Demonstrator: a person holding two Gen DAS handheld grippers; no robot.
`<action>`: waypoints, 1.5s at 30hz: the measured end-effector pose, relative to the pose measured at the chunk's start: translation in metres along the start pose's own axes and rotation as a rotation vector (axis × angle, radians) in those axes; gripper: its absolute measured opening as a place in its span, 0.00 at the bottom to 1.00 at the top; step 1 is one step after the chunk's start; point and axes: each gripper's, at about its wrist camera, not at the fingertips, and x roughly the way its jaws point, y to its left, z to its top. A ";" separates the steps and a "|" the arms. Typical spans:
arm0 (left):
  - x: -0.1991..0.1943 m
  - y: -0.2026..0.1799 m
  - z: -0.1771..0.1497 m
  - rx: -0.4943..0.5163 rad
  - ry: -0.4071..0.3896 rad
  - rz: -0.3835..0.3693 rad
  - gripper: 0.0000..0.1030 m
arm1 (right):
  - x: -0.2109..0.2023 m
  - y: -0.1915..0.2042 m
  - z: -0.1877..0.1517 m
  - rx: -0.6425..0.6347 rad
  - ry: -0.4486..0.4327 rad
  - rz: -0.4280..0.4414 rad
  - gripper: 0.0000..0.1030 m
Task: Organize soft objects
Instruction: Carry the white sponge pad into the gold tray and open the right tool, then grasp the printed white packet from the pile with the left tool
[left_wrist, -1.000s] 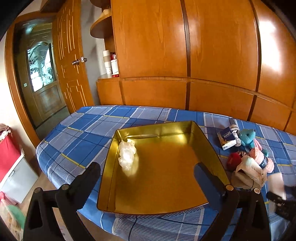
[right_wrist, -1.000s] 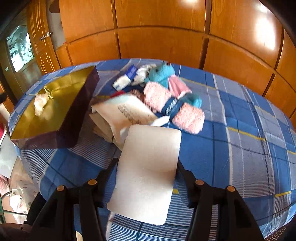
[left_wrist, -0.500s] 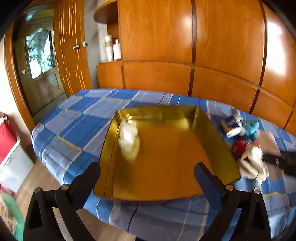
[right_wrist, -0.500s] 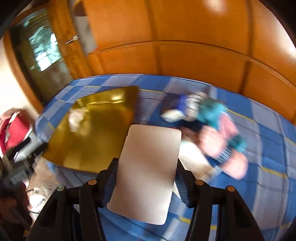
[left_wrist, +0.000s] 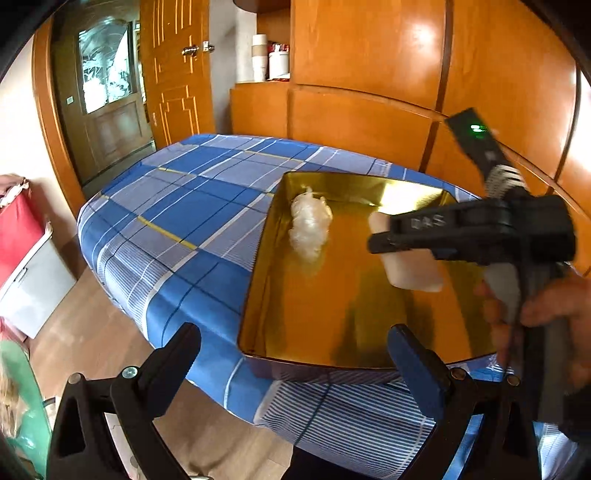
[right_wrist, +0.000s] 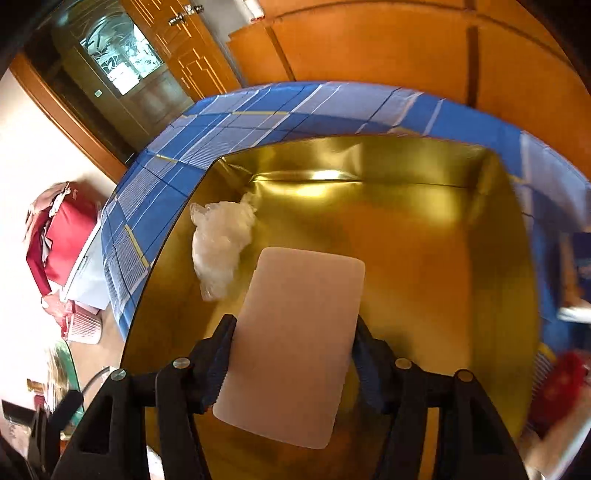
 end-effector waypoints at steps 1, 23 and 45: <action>0.001 0.001 0.000 -0.001 0.002 0.001 0.99 | 0.006 0.002 0.003 -0.002 0.013 0.005 0.62; -0.023 -0.087 0.018 0.214 -0.038 -0.271 0.99 | -0.181 -0.123 -0.087 0.121 -0.335 -0.176 0.82; 0.020 -0.264 0.022 0.420 0.331 -0.620 0.88 | -0.253 -0.303 -0.204 0.507 -0.434 -0.344 0.82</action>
